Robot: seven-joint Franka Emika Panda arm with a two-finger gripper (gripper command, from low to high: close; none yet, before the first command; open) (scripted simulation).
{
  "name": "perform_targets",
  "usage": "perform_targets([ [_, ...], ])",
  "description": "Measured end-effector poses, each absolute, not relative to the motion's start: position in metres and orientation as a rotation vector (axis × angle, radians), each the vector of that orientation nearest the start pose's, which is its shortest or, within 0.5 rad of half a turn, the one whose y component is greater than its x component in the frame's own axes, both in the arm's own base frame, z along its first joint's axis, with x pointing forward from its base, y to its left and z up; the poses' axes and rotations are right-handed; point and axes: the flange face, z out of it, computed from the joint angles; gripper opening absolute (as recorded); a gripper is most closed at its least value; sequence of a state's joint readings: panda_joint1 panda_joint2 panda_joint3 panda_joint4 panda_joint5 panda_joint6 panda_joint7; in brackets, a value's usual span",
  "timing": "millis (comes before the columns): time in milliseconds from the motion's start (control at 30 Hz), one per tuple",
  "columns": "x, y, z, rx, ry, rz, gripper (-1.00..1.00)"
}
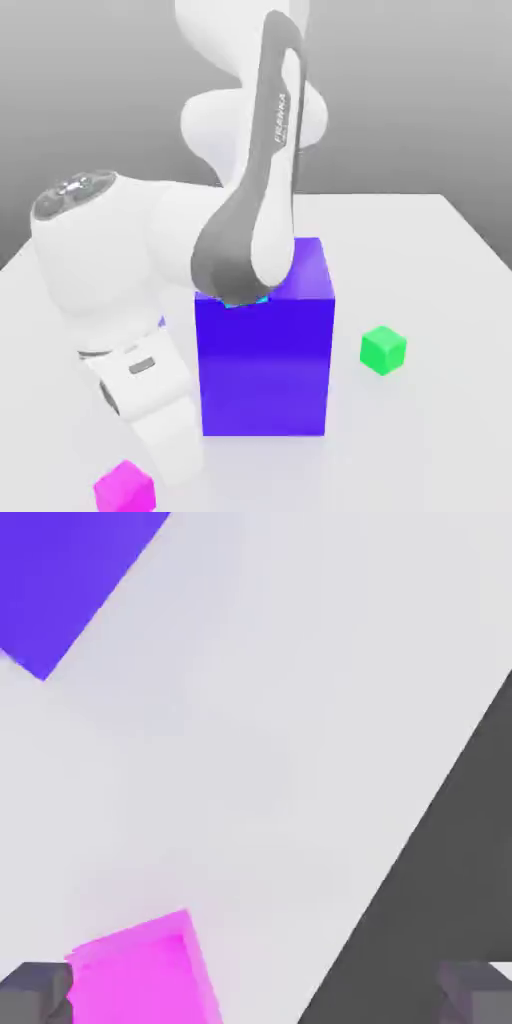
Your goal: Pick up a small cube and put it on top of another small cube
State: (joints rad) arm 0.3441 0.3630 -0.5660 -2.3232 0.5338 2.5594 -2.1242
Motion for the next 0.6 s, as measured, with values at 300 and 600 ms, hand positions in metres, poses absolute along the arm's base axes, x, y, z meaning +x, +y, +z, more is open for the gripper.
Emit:
perform_targets([
  [300, 0.492, -0.149, 0.158, -2.092, -2.348, 0.001, 0.0],
  [600, 0.49, -0.149, 0.133, -2.089, -2.349, 0.001, -1.0],
])
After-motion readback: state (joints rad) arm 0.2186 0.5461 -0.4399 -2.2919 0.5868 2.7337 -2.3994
